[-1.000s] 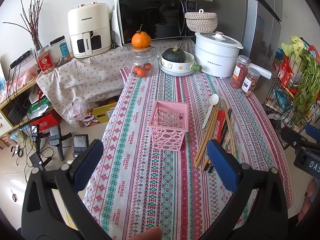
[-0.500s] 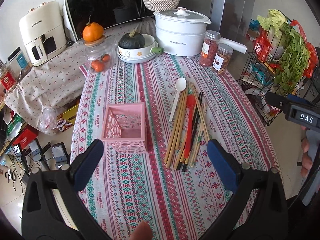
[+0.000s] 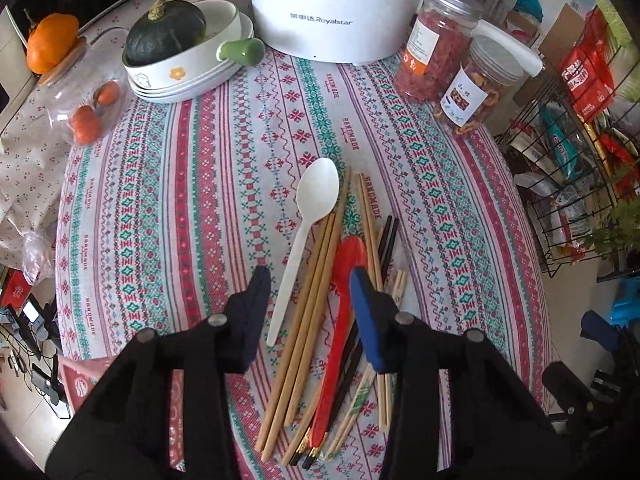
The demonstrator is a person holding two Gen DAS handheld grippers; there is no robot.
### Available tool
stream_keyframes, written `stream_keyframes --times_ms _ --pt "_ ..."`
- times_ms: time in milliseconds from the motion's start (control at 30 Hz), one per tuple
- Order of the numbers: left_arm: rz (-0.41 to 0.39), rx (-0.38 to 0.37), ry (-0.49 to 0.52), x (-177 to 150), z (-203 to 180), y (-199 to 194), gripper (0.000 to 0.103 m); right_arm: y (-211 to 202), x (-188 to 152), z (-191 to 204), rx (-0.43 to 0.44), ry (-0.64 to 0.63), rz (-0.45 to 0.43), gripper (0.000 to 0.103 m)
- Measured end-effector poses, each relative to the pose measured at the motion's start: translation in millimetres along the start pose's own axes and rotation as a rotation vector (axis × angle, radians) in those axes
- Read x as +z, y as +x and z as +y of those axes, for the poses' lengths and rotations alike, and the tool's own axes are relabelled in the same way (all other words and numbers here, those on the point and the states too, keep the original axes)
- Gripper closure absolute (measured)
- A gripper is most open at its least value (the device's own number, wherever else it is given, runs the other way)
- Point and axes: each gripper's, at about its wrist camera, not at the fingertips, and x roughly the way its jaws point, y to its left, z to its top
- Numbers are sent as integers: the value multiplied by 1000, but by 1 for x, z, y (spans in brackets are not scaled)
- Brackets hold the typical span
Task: Organize utensils
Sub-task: 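Lower the left tool onto the white plastic spoon and close on it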
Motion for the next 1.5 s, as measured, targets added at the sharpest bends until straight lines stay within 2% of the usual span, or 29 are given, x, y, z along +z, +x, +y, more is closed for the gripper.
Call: stream_keyframes --times_ms 167,300,500,633,733,800,900,1000,1100,1167,1200,1233,1300,1367,1400,1500 --pt "49 31 -19 25 -9 40 66 7 2 -4 43 30 25 4" --pt "58 63 -41 35 -10 55 66 5 3 -1 55 21 20 4" --pt "77 18 -96 44 -6 68 66 5 4 5 67 -4 23 4" --pt "46 14 -120 41 -3 62 67 7 5 3 52 -1 16 4" --pt "13 -11 -100 33 -2 43 68 13 6 -3 39 22 21 4" --pt "-14 -28 -76 24 2 22 98 17 8 -5 32 35 23 4" --pt "-63 -106 -78 3 10 -13 99 21 11 -2 32 45 15 5" --pt "-133 -155 -38 -21 14 -54 101 27 14 8 43 43 15 9" --pt "-198 -202 -21 -36 26 -89 102 35 16 22 64 36 30 22" --pt "-207 -225 -14 -38 29 -96 102 40 16 31 78 25 42 32" --pt "-201 -234 3 -41 30 -100 102 42 16 34 76 22 49 34" --pt "-178 -244 16 -41 32 -100 101 43 16 36 72 24 53 36" --pt "-124 -250 -6 -35 34 -87 91 43 16 37 70 36 49 36" --pt "-88 -244 -46 -29 33 -78 54 42 15 35 66 48 45 36" --pt "-81 -230 -64 -27 31 -71 50 41 15 33 60 55 44 36" --pt "-40 -218 -82 -19 17 -44 49 41 14 22 44 79 48 36"
